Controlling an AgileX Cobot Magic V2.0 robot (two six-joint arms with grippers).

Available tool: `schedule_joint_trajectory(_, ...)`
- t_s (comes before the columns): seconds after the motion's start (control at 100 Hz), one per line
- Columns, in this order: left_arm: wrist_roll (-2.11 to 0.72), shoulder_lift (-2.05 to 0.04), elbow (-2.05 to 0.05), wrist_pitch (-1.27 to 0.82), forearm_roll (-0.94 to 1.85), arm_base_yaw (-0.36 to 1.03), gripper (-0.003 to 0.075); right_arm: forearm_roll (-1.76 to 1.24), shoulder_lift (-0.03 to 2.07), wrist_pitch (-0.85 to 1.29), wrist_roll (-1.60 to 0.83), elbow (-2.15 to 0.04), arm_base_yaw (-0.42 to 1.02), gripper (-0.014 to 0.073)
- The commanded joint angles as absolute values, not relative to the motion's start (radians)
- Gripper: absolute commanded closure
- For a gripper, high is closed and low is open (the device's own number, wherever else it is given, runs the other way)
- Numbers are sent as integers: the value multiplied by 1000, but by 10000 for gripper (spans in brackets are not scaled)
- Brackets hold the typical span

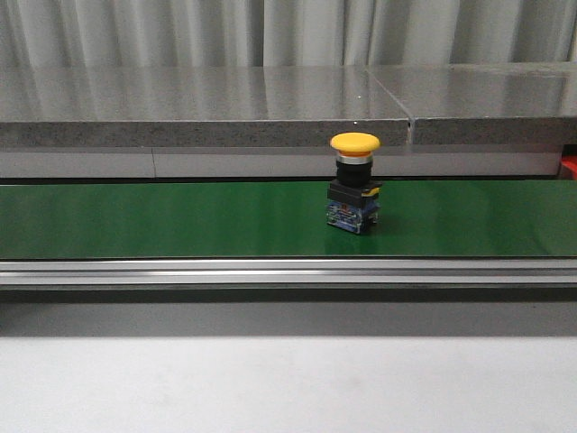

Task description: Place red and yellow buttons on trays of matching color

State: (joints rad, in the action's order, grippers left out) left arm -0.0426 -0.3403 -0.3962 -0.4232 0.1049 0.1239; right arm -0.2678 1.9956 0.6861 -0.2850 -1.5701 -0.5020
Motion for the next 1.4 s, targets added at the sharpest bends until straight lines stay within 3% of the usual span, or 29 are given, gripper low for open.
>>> schedule_joint_trajectory(0.0,-42,-345,-425,-347,114,131,739,-282,1873,652,-297,-1611,-506,-60)
schedule_joint_trajectory(0.2,-42,-345,-425,-347,114,131,739,-286,1717,707,-362,-1558,-475,-60)
schedule_joint_trajectory(0.72,-42,-345,-425,-347,114,131,739,-289,1270,728,-429,-1050,-212,-60)
schedule_joint_trajectory(0.99,-42,-345,-425,-347,114,131,739,-289,1262,853,-496,-1000,-64,-60)
schedule_joint_trajectory(1.39,-42,-345,-425,-347,114,131,739,-299,1366,719,-498,-1003,88,-60)
